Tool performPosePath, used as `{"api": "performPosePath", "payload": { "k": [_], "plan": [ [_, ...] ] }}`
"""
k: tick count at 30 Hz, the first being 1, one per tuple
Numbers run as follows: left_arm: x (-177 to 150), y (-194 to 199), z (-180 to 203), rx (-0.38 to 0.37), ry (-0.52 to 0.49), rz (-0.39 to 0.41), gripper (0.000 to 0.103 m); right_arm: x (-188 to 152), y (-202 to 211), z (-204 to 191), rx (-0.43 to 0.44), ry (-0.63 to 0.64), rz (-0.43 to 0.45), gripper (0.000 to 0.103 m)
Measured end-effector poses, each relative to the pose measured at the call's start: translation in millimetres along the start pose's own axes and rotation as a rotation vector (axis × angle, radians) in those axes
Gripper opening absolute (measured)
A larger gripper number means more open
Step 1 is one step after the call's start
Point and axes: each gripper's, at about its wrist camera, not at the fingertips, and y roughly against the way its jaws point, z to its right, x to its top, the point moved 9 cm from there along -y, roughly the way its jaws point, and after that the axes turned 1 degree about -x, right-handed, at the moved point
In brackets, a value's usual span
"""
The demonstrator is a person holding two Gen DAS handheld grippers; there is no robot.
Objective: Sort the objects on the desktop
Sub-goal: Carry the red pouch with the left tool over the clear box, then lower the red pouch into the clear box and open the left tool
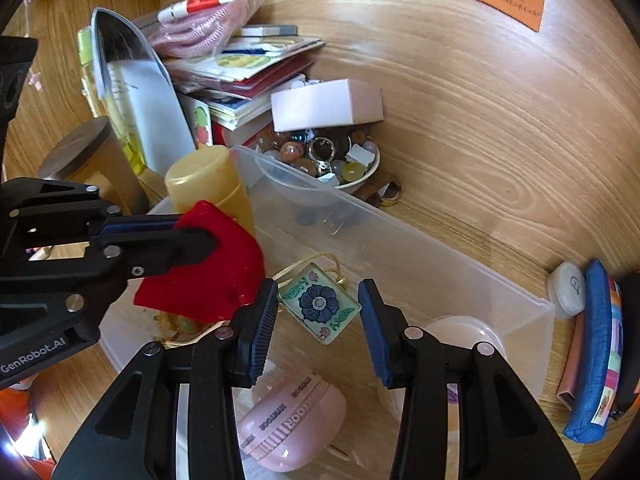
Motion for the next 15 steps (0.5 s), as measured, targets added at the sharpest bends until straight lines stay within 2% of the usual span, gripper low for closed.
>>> {"api": "performPosePath", "payload": {
  "k": [8, 15],
  "plan": [
    [-9.3, -7.0, 2.9, 0.002, -0.037, -0.031, 0.004, -2.5, -13.2, -0.5, -0.041, 0.033, -0.052, 0.038],
    [-9.7, -11.7, 0.8, 0.049, -0.062, -0.033, 0.015, -3.7, -17.1, -0.3, -0.064, 0.053, -0.089, 0.038]
  ]
}}
